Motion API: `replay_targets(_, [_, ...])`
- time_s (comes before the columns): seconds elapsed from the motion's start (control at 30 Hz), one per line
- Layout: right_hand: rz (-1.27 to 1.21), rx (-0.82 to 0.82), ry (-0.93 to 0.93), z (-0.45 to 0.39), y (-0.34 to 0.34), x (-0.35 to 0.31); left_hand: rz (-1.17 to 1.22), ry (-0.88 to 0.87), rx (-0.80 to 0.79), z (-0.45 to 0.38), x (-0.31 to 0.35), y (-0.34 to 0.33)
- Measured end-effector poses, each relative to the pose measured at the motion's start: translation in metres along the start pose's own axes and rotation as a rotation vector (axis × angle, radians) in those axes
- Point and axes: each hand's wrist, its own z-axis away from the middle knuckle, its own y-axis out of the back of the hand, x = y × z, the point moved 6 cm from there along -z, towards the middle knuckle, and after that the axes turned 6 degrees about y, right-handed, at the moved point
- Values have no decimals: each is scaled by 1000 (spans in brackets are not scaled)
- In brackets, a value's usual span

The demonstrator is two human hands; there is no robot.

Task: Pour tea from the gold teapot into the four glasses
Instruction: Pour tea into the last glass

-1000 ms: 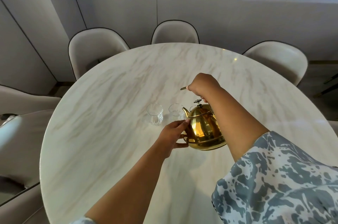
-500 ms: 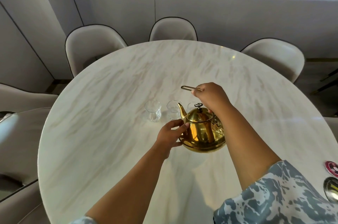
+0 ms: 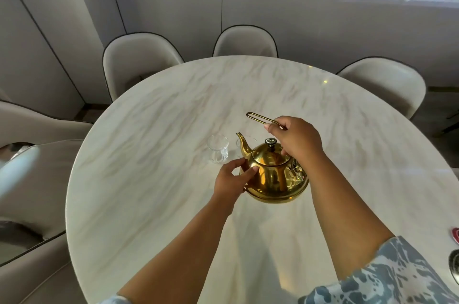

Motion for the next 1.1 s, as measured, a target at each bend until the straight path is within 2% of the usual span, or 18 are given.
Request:
replay_targets(0.2, [-220,-4,27,-4,-15,-23,19,-62,133,1,3,21])
replay_targets(0.37, [-171,-28,49,-12,-25,-38,54,-16,112,0,4,28])
replay_targets(0.7, [-46,-58,155,-40,-30,-63,88,85,-27,-9,6,28])
replay_targets(1.1, [95,-144,112,-74,-47,-75,86,125,-80,-20,14,31])
